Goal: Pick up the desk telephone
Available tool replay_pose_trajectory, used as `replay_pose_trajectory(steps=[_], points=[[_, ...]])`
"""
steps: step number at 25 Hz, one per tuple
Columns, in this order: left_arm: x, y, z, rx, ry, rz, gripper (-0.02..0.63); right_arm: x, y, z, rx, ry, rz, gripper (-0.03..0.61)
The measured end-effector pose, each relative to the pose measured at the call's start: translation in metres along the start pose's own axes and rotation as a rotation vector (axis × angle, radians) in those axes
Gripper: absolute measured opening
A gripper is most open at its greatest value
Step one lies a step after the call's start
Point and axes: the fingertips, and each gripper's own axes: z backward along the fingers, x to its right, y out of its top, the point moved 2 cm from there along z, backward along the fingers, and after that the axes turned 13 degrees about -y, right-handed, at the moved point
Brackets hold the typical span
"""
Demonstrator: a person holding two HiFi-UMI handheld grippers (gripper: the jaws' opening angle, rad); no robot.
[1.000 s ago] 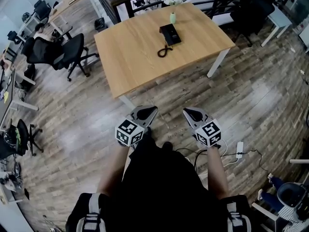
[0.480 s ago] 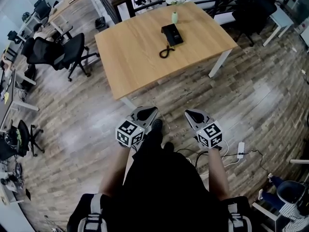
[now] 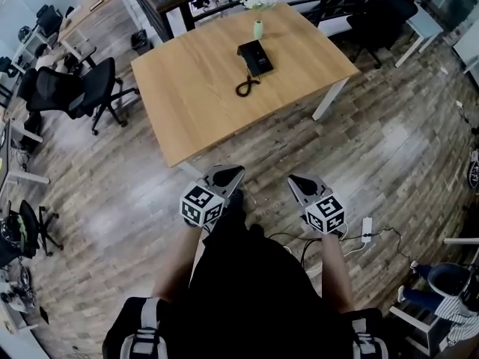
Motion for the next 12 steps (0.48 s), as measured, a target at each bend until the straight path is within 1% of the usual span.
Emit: replay_pose_trajectory(steps=[5,12], points=[[-0.034,0.011,-0.007,0.004,-0.023,0.013,0.021,0.009,0.011,-0.024,-0.014,-0.022,-0.01,0.023],[-0.093,0.026,-0.017,-0.008,-0.058,0.026,0.021,0.022,0.031,-0.072,-0.029,-0.052,-0.027,0.023]])
